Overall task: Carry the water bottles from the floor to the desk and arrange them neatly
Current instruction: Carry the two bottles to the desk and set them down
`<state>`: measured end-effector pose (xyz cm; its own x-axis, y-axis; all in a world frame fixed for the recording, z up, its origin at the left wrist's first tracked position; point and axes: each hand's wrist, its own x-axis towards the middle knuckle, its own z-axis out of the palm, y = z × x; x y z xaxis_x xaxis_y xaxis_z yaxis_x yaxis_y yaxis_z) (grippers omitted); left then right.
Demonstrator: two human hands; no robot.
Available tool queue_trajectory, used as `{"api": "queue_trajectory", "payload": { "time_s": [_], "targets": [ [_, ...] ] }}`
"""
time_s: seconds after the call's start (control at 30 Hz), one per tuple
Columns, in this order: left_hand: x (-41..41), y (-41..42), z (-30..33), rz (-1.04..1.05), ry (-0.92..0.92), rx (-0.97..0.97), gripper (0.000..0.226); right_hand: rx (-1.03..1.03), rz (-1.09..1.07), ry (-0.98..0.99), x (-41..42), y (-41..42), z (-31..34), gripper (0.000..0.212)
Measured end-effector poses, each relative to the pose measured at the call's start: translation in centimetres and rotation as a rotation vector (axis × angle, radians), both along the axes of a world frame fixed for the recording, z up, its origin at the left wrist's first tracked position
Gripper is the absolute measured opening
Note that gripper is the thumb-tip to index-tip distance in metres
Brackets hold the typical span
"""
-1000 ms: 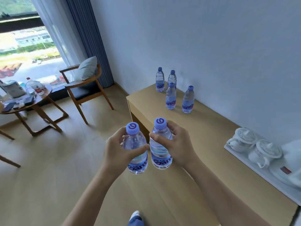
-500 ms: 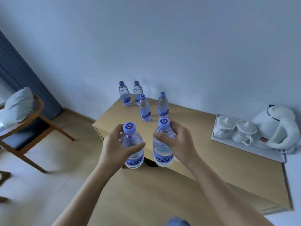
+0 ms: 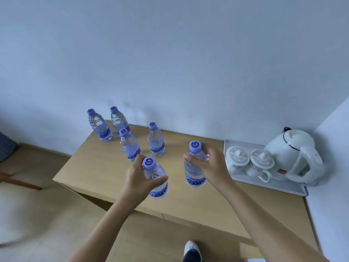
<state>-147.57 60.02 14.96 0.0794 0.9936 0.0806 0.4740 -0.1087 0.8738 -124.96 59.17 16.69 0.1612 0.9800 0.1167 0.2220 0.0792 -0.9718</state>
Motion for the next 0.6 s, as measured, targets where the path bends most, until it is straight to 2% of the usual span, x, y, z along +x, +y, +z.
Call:
{"api": "queue_trajectory", "payload": {
  "time_s": [0.3, 0.6],
  "targets": [
    [5.2, 9.3, -4.0, 0.024, 0.093, -0.08, 0.053, -0.079, -0.119, -0.011, 5.5, 9.7, -3.8, 0.017],
    [9.6, 15.8, -6.3, -0.033, 0.09, -0.165, 0.054, -0.163, -0.221, -0.017, 7.7, 14.6, -7.3, 0.02]
  ]
}}
